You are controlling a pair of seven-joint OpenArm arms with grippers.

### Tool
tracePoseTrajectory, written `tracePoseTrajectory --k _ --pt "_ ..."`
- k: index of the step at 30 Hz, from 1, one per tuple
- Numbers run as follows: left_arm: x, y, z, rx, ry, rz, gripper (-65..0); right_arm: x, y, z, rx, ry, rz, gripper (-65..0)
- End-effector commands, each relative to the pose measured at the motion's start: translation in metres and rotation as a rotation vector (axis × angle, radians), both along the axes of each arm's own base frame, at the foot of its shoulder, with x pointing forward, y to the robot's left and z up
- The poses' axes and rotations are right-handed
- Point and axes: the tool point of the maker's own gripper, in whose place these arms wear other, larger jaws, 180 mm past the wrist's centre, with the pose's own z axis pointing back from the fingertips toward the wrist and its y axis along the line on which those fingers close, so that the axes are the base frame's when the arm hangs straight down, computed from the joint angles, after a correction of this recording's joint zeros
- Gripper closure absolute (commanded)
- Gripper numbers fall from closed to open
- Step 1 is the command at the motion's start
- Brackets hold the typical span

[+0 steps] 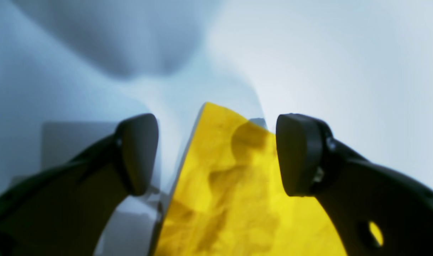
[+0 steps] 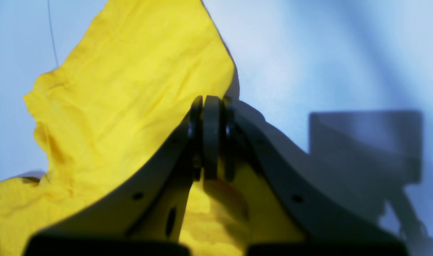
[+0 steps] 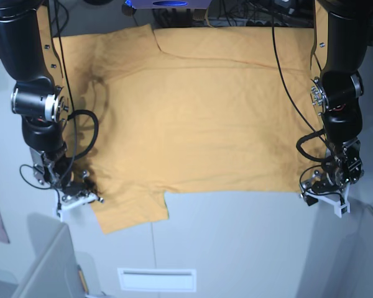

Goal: Fold the T-shirt properly
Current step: 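Lift the folded edge and carry both grippers across the shirt toward the hem, then lay the held edge down near the hem, folding the shirt in half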

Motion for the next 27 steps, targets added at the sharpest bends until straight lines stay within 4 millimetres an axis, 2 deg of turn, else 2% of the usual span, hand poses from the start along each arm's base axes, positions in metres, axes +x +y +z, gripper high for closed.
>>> tracePoseTrajectory --k 1,3,6,11,13,15,19,23,27 --pt "-0.012 -0.002 -0.011 -0.019 0.068 -0.003 -43.4 0.008 -0.005 0.01 -0.017 -0.005 0.004 0.0" --pt "-0.017 -0.002 -0.015 -0.017 0.08 -0.004 -30.3 0.008 -0.005 0.01 -0.018 -0.008 0.003 0.0" --pt "-0.02 -0.002 -0.018 -0.014 0.087 -0.005 -1.5 0.009 -0.005 0.01 -0.018 -0.009 0.003 0.0" --pt "-0.016 0.0 -0.012 -0.013 0.068 -0.002 0.0 0.022 -0.007 0.029 -0.035 -0.069 0.012 0.0" --pt "-0.006 0.005 0.004 0.015 0.021 -0.007 0.0 0.026 -0.007 0.034 -0.04 -0.082 0.021 0.0" --pt "-0.007 0.011 0.012 0.045 -0.011 -0.009 0.0 0.03 -0.007 0.044 -0.046 -0.091 0.036 0.0" --pt "-0.009 0.014 0.033 0.109 -0.051 -0.042 0.0 0.032 -0.007 0.06 -0.069 -0.117 0.075 0.0" --pt "-0.009 0.005 0.05 0.139 -0.077 -0.075 0.0 0.032 -0.004 0.075 -0.098 -0.161 0.108 0.0" --pt "-0.012 0.003 0.061 0.155 -0.12 -0.083 0.0 0.026 0.001 0.082 -0.112 -0.154 0.144 0.0"
